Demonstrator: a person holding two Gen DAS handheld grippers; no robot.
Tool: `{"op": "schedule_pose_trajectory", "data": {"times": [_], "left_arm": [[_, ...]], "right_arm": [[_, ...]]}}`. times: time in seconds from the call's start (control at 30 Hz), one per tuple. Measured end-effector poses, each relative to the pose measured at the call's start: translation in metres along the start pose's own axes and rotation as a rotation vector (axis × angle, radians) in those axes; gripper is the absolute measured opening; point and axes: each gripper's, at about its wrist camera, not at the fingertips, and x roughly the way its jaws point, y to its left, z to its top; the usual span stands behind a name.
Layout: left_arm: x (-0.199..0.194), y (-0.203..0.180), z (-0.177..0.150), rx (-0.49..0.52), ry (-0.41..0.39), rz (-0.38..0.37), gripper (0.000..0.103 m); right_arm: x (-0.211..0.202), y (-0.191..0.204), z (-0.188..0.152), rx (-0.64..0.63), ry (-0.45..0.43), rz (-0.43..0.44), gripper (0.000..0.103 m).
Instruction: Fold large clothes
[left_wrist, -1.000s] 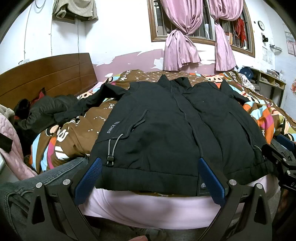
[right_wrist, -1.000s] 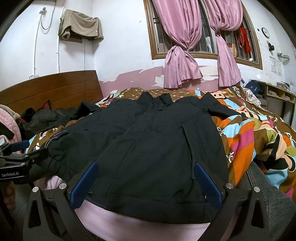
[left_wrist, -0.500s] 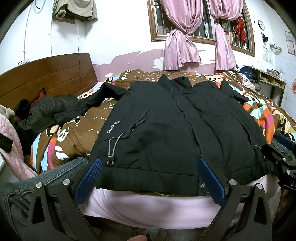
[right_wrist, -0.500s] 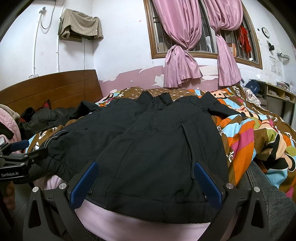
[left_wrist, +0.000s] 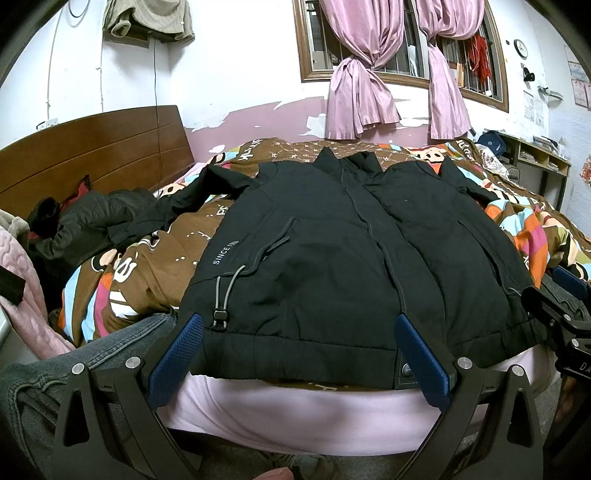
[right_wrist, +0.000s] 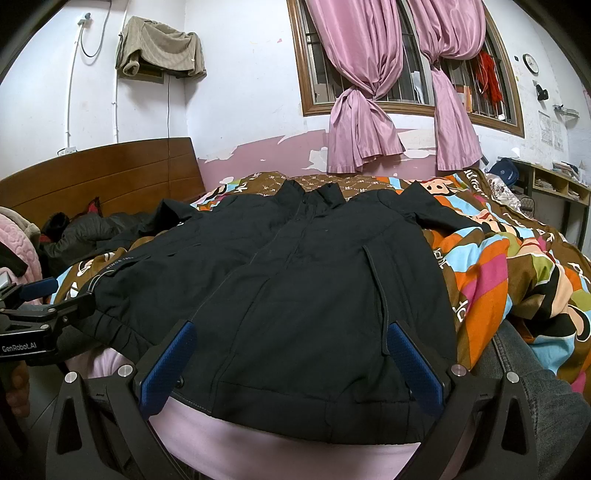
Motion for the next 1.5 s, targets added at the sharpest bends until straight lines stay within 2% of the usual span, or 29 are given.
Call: {"op": "schedule_pose_trajectory", "data": {"times": [1.3,1.5], "left_arm": [[0.001,0.002,-0.001,0.003,0.005,0.003,0.101],[0.008,0.008,-0.007,0.000,0.012,0.008,0.101]], "right_arm": [[0.000,0.006,0.007,0.003,0.007,-0.001,0.103],[-0.001,-0.011,-0.007,0.018,0.009,0.000,0.103]]}}
